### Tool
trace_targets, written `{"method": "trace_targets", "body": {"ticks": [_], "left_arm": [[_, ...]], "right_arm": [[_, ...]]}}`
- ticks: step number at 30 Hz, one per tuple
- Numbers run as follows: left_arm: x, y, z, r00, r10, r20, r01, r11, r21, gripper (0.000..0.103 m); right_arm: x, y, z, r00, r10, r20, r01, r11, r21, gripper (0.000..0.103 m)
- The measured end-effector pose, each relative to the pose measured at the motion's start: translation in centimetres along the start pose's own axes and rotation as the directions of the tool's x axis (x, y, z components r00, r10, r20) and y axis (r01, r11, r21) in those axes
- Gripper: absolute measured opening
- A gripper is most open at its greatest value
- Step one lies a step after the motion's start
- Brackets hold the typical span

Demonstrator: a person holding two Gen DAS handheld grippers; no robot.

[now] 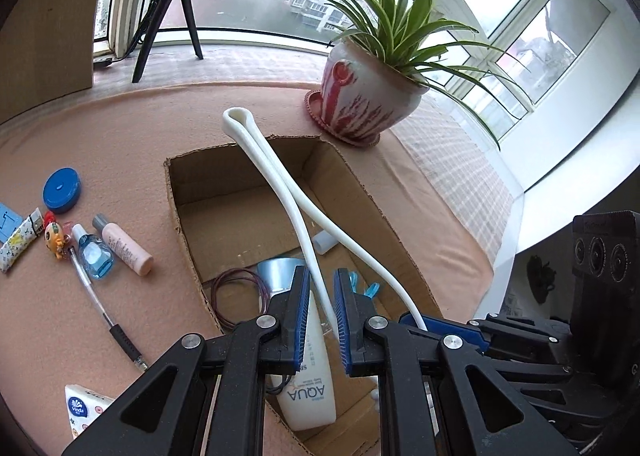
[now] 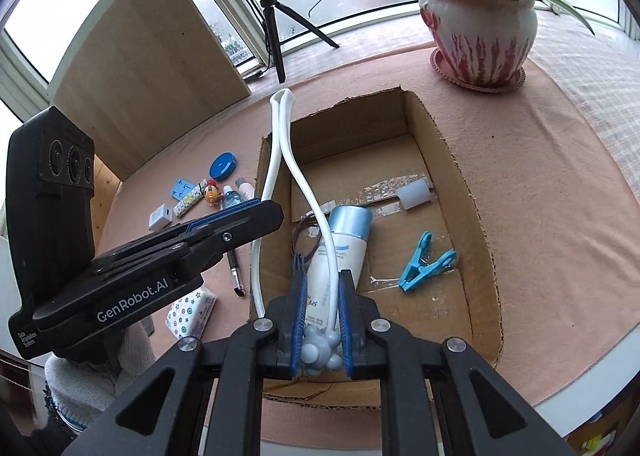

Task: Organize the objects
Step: 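Lift the white massager with both tools into the box and release, then grasp the white AC adapter with the left tool while the right tool grasps the pen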

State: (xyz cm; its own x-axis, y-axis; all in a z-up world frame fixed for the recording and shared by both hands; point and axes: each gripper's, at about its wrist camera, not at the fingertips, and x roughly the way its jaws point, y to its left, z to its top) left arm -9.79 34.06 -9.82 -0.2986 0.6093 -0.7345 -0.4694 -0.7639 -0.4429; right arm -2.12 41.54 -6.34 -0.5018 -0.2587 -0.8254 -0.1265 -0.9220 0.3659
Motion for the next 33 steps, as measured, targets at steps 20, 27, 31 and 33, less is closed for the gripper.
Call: {"method": "trace_targets", "body": {"ticks": [20, 27, 31, 33], "left_arm": [[-0.6, 2.6, -1.0, 0.99, 0.143, -0.004, -0.143, 0.989, -0.029, 0.066], [-3.7, 6.3, -2.2, 0.981, 0.196, 0.001, -0.195, 0.977, -0.083, 0.068], [-6.1, 9.8, -3.0, 0.972, 0.236, 0.009, -0.231, 0.96, -0.156, 0.068], [-7.4, 11.6, -3.5, 0.966, 0.258, 0.016, -0.251, 0.949, -0.19, 0.068]], "right_arm": [[-0.2, -3.0, 0.5, 0.993, -0.11, 0.051, 0.11, 0.994, 0.017, 0.043], [0.3, -1.2, 0.4, 0.997, -0.07, 0.045, 0.07, 0.998, 0.0, 0.043], [0.6, 0.1, 0.4, 0.998, -0.041, 0.042, 0.042, 0.999, -0.018, 0.043], [0.9, 1.0, 0.6, 0.999, -0.028, 0.038, 0.029, 0.999, -0.03, 0.043]]}}
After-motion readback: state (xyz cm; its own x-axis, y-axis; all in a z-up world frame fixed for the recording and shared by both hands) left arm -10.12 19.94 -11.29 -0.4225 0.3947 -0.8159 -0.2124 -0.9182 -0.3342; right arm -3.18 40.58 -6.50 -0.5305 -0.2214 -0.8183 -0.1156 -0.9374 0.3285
